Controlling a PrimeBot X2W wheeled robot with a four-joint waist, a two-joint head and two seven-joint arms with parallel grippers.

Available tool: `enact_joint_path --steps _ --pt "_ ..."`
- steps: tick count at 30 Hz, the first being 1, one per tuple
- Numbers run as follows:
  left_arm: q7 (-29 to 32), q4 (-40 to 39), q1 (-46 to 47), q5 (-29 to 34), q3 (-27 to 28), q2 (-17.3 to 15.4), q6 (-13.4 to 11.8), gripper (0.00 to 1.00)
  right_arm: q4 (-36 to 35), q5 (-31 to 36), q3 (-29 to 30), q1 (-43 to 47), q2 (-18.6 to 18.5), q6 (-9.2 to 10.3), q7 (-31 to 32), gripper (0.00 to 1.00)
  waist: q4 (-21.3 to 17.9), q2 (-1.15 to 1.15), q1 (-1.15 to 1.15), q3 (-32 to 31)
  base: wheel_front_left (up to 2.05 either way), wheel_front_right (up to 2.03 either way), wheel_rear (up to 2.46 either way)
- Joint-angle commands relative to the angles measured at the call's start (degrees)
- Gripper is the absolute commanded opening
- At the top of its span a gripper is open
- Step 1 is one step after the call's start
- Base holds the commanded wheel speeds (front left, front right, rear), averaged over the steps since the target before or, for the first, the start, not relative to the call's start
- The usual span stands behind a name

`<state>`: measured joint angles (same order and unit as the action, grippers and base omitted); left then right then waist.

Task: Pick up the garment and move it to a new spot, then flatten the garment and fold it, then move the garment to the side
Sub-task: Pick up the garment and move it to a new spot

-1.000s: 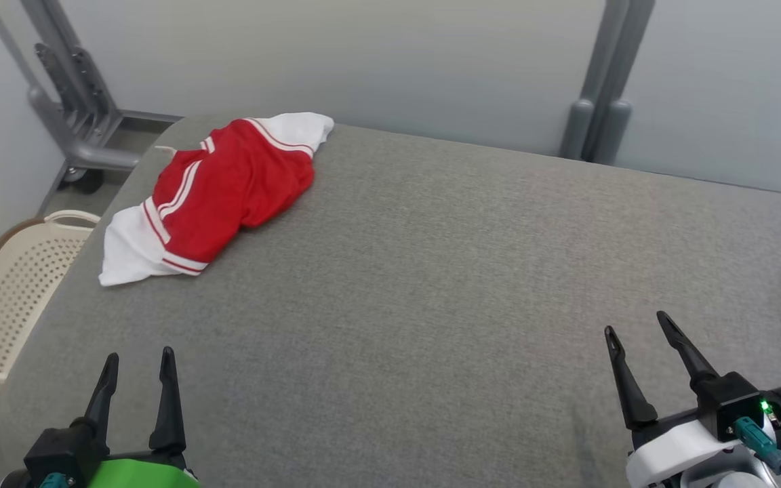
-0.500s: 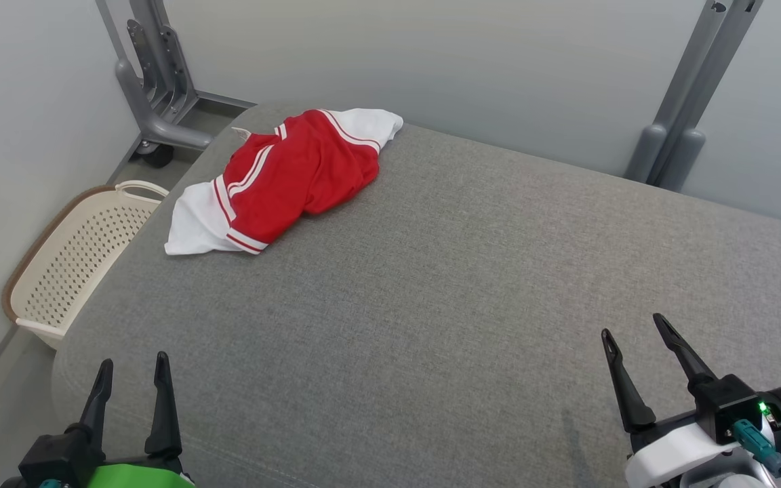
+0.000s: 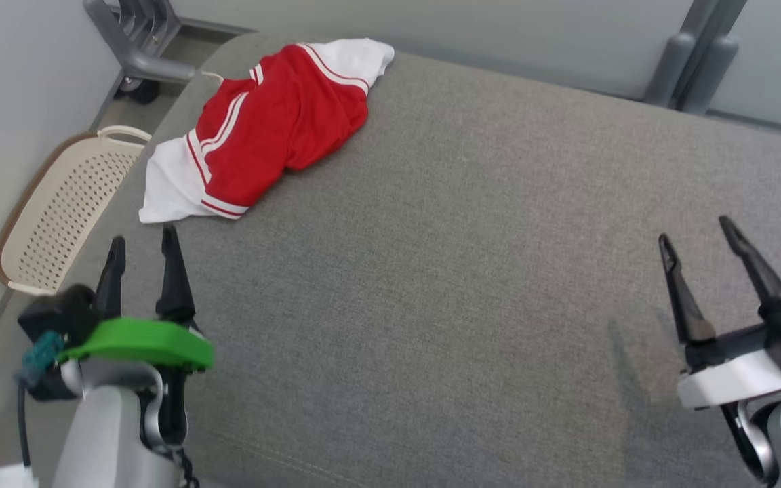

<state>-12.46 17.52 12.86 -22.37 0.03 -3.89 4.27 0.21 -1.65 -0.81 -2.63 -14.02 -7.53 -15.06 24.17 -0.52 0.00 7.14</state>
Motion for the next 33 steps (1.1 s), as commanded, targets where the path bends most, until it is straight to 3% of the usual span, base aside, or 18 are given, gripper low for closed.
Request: enact_joint_path --steps 1,6,13,20,29,30,32,33 --pt "1.25 3.25 5.12 -1.49 0.06 0.57 -0.98 1.00 -1.42 -0.48 0.62 -2.47 -1.44 0.08 -0.02 1.00 -1.15 0.52 0.00 8.82 0.00 0.00 0.00" --pt "6.32 16.28 20.08 -7.54 1.79 0.74 -2.97 1.00 -5.90 -1.52 0.36 -6.96 -4.88 0.08 1.50 1.00 -3.72 0.52 0.00 15.74 0.00 0.00 0.00" --pt "11.38 27.46 30.36 -10.09 3.61 -1.61 -3.61 1.00 -8.48 -2.21 -1.17 -7.65 -6.04 0.08 2.76 1.00 -6.53 0.52 0.00 18.54 0.00 0.00 0.00" --pt "12.15 36.69 34.95 -9.42 3.48 -5.35 -3.65 1.00 -8.72 -2.55 -2.05 -7.79 -5.82 0.08 2.66 1.00 -9.86 0.52 0.00 19.44 0.00 0.00 0.00" --pt "10.35 44.83 36.84 -10.37 4.33 -7.76 -3.53 1.00 -8.85 -2.47 -2.32 -6.48 -6.36 0.08 3.14 1.00 -12.14 0.52 0.00 19.28 0.00 0.00 0.00" --pt "10.30 45.45 37.06 -10.38 4.30 -7.77 -3.43 0.74 -8.94 -2.54 -2.25 -6.36 -6.45 0.08 3.22 1.00 -12.17 0.52 0.00 19.33 0.00 0.00 0.00" --pt "10.16 46.67 37.41 -10.56 4.11 -7.64 -3.09 0.00 -9.08 -2.46 -2.04 -6.16 -6.63 0.08 3.25 1.00 -12.13 0.52 0.00 19.36 0.00 0.00 0.00" --pt "9.93 47.12 37.47 -10.58 3.99 -7.54 -2.88 0.00 -9.13 -2.38 -1.95 -6.04 -6.62 0.08 3.23 1.00 -12.07 0.52 0.00 19.29 0.00 0.00 0.00"
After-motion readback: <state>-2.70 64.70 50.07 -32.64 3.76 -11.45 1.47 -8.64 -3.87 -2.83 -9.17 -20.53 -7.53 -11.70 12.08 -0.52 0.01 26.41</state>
